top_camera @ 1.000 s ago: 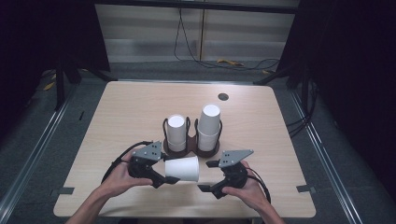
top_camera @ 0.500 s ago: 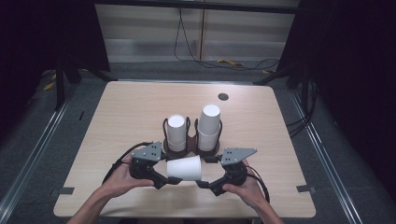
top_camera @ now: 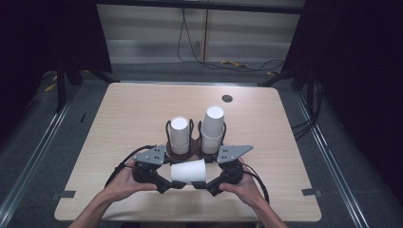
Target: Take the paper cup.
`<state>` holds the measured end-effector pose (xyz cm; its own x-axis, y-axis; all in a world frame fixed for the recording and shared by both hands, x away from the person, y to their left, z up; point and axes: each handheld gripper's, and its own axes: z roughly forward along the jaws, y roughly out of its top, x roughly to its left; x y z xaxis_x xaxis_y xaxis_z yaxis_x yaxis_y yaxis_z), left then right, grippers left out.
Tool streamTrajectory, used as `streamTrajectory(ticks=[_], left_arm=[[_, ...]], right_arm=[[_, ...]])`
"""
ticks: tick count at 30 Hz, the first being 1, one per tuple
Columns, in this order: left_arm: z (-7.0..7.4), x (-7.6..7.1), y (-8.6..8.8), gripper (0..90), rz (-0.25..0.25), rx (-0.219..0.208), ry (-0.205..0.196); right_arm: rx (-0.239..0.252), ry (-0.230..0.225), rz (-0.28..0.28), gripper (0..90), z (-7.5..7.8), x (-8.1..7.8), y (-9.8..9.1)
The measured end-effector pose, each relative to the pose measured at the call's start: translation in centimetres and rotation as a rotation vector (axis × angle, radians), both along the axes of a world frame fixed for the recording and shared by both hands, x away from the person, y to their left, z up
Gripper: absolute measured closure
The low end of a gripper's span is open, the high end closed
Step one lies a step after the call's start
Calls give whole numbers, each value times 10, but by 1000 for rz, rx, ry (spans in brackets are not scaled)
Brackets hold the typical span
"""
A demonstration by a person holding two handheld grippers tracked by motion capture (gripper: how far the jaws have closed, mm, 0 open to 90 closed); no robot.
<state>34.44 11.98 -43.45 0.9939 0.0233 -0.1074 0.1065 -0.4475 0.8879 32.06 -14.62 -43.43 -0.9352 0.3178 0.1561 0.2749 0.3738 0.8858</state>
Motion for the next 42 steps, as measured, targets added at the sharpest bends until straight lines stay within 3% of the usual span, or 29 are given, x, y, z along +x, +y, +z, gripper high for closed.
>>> streamTrajectory(ticks=[16,25,31,35,38,42], left_arm=[[-6,3,0,321,-30,-9,42],[-8,4,1,292,-16,3,48],[-8,5,1,153,38,15,55],[-11,3,3,157,72,56,62],[-14,1,7,169,92,66,46],[-16,2,12,169,142,70,60]], right_arm=[[49,73,46,200,-3,5,-5],[49,79,44,216,-3,5,-5],[40,82,29,217,-1,5,-8],[25,86,9,218,-1,6,-10],[21,90,-4,218,0,7,-13],[9,94,-25,220,0,8,-15]])
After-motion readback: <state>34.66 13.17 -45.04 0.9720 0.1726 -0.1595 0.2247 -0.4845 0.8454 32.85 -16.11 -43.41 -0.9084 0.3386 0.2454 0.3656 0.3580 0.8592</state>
